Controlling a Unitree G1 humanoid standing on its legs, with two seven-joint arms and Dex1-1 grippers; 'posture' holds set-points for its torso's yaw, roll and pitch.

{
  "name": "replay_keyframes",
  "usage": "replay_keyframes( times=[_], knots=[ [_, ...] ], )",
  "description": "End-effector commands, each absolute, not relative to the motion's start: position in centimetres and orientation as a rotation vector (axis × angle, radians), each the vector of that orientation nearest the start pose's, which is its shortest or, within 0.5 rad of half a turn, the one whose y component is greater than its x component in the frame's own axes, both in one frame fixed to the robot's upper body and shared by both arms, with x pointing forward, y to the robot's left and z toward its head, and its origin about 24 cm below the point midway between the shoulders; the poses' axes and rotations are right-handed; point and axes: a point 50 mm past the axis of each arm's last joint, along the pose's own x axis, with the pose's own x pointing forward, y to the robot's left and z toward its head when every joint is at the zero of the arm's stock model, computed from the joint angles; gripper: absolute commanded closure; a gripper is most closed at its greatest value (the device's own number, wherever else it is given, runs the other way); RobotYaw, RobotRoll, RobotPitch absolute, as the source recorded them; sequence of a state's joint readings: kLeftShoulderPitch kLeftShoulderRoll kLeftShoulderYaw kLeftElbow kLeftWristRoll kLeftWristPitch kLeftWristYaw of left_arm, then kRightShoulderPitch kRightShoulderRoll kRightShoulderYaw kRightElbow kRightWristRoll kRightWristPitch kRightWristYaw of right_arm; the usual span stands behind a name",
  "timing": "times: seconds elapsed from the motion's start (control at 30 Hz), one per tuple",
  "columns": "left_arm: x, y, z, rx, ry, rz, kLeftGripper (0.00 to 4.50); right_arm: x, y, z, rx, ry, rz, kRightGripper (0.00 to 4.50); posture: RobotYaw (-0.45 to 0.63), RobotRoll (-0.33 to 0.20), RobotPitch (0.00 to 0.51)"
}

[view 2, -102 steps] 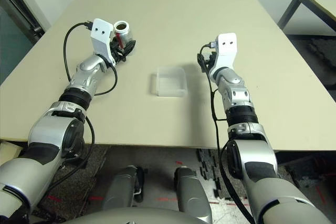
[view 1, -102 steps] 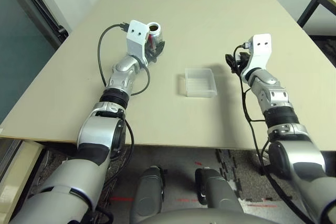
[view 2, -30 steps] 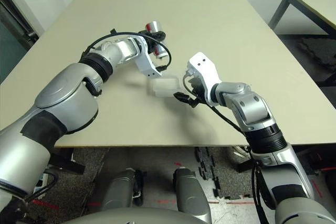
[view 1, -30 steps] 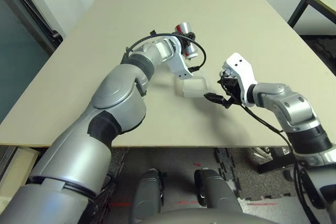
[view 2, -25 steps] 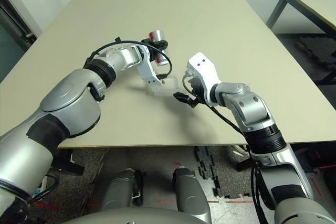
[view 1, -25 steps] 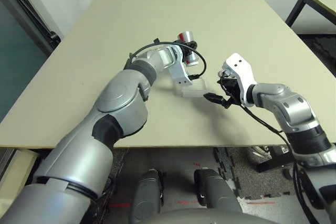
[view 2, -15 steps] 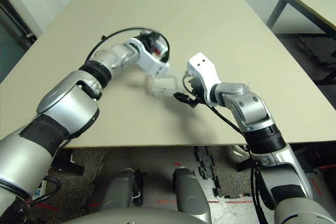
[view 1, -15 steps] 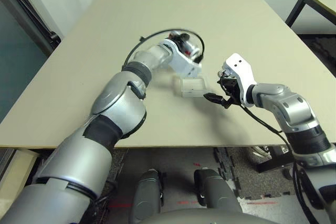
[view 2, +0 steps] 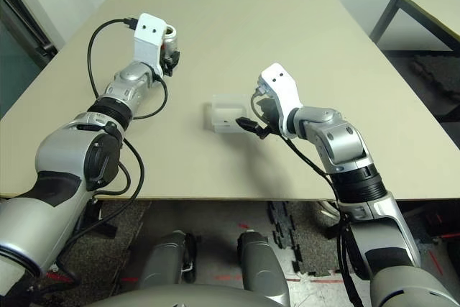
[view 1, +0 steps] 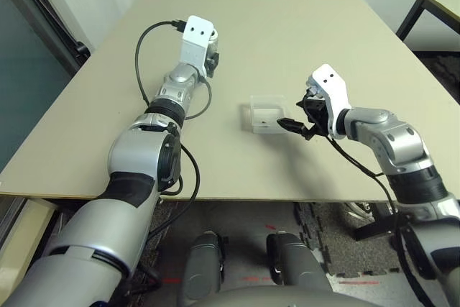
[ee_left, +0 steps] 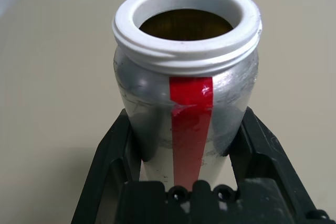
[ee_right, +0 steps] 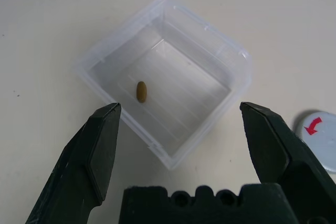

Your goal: Pour the medicine from the bottle into the box.

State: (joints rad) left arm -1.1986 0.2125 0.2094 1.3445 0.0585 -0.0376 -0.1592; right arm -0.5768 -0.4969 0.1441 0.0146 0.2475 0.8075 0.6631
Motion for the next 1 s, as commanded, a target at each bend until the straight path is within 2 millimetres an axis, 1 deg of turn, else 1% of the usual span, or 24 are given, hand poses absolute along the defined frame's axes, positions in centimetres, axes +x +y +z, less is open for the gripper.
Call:
replay_keyframes(
  times=[0.03,0.2,0.3,0.47,0.7,0.8,0.87,0.9,1.0],
  knots=[
    [42.0,15.0,13.5,0.069,0.162,-0.129,2.04,32.4,-15.9,13.5,-0.242,0.394,0.741,0.00,-0.02,0.000,0.075],
    [41.3,15.0,11.3,0.073,0.218,-0.137,2.04,32.1,-15.9,13.4,-0.256,0.409,0.762,0.00,-0.02,0.000,0.082],
    [41.0,15.2,10.5,0.077,0.247,-0.139,2.04,31.9,-16.0,13.4,-0.262,0.416,0.765,0.00,-0.02,0.000,0.085],
    [40.7,15.5,9.6,0.075,0.273,-0.136,2.04,31.6,-16.2,13.2,-0.263,0.428,0.764,0.00,-0.03,0.000,0.091],
    [40.6,15.5,9.4,0.076,0.278,-0.145,2.04,31.4,-16.3,13.2,-0.264,0.441,0.766,0.00,-0.03,0.000,0.091],
    [40.6,15.5,9.5,0.079,0.274,-0.142,1.02,31.5,-16.4,13.2,-0.264,0.442,0.766,0.00,-0.03,0.000,0.089],
    [40.7,15.5,9.6,0.077,0.271,-0.148,0.21,31.5,-16.4,13.2,-0.265,0.442,0.766,0.00,-0.03,0.000,0.088],
    [40.7,15.4,9.6,0.069,0.270,-0.153,0.03,31.5,-16.4,13.3,-0.265,0.441,0.765,0.00,-0.03,0.000,0.087],
    [40.7,15.3,9.6,0.063,0.267,-0.159,0.03,31.6,-16.4,13.3,-0.265,0.441,0.765,0.00,-0.02,0.000,0.085]
  ],
)
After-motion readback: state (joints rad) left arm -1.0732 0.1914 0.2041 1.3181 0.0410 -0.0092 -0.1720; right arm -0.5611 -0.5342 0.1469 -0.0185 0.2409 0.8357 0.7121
